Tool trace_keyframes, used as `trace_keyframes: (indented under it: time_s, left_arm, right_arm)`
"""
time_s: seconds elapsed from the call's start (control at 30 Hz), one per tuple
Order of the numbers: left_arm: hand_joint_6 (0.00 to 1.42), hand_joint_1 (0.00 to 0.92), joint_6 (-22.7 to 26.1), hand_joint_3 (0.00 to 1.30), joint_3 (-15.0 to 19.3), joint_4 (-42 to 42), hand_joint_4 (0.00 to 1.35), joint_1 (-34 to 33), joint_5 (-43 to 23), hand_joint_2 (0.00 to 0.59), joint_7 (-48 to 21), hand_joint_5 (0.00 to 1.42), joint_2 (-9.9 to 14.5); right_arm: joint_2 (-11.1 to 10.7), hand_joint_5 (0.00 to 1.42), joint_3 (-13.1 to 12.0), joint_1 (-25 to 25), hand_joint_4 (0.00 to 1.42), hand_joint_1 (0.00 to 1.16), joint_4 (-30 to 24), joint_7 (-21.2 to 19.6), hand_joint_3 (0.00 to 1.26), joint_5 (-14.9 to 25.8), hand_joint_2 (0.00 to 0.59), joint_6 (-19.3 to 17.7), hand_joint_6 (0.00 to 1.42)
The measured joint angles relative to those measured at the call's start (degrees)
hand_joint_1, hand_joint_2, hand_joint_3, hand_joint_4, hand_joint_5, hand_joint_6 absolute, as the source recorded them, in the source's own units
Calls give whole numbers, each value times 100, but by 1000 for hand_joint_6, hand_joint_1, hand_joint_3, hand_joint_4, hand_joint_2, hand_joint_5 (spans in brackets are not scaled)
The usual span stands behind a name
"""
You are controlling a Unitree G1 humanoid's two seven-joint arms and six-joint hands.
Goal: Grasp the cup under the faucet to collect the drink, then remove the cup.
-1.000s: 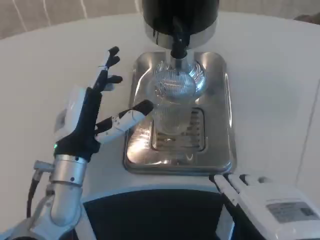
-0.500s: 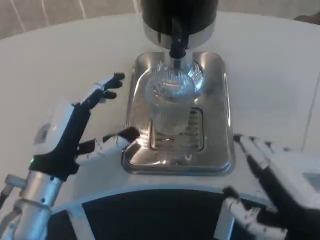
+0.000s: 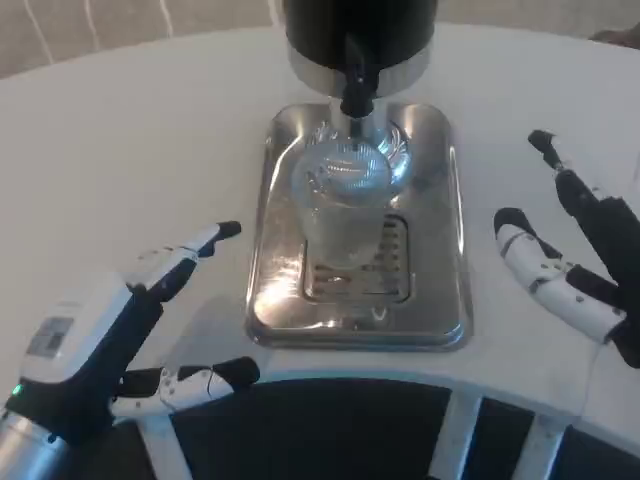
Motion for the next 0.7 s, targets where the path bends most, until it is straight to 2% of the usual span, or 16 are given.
trace_keyframes:
  time_s: [0.07,0.17,0.23,0.5,0.7]
  left_arm:
    - [218,122,74,128,60,-198,59,145,30,97,-48,162,48]
    - [208,120,190,120,154,-582,55,467,153,92,-178,156,116]
    - [205,120,231,119,212,-692,55,623,165,92,-252,154,128]
    - [201,110,407,125,539,-1118,55,1180,150,90,-462,153,183]
    - [200,104,476,127,713,-1162,55,1256,90,89,-633,155,185]
  right_arm:
    - [14,0,2,-177,0,246,96,-89,0,130,546,136,0]
    - [46,0,11,-763,0,140,401,-275,0,428,508,438,0]
    - [13,0,44,-970,0,97,529,-348,0,550,500,542,0]
    - [-137,0,233,-1576,0,74,786,-651,0,950,489,893,0]
    - [-324,0,408,-1662,0,49,992,-834,0,1387,482,1015,0]
